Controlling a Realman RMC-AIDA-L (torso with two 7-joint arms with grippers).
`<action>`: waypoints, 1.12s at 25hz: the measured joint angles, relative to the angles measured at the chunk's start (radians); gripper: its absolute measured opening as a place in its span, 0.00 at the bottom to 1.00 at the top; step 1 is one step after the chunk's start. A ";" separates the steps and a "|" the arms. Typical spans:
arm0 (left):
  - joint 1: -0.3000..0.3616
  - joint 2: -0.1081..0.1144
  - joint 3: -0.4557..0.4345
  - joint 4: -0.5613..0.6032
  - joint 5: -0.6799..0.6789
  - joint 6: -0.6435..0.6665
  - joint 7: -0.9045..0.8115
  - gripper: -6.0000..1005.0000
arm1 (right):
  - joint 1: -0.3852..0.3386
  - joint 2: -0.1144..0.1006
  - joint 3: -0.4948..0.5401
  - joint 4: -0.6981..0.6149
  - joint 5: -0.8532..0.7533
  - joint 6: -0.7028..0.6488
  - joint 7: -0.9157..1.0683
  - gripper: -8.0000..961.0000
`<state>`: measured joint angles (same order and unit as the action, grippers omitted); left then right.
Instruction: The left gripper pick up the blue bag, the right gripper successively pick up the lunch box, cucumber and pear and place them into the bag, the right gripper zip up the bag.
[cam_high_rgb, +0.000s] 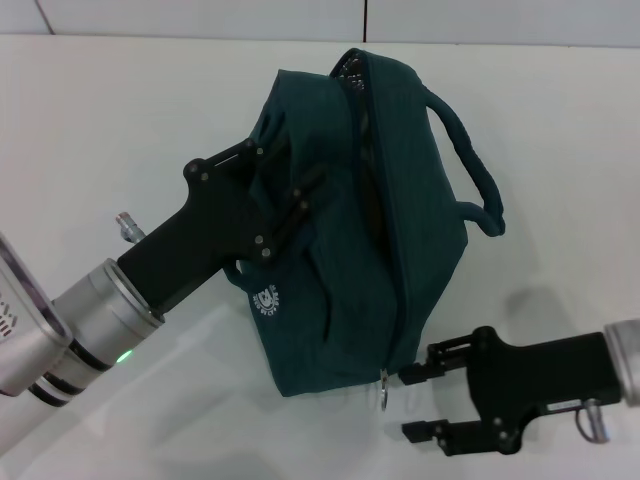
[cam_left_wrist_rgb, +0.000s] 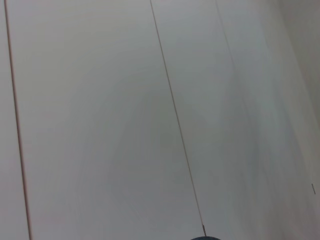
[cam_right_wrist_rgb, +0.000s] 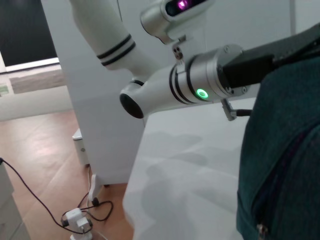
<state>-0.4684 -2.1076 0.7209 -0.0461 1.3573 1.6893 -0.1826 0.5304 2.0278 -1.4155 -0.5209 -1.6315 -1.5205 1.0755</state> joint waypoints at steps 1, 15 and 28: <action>0.000 0.000 0.000 0.000 0.000 0.000 0.000 0.37 | 0.002 0.000 -0.035 0.002 0.027 0.025 0.000 0.55; 0.001 0.000 0.000 0.000 0.002 0.001 0.000 0.37 | 0.033 0.000 -0.315 -0.011 0.239 0.164 0.004 0.54; 0.002 0.000 0.000 0.000 0.003 0.001 -0.001 0.37 | 0.027 0.000 -0.316 -0.010 0.265 0.194 -0.012 0.52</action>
<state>-0.4667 -2.1076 0.7209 -0.0459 1.3607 1.6904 -0.1836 0.5577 2.0277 -1.7318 -0.5306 -1.3662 -1.3270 1.0634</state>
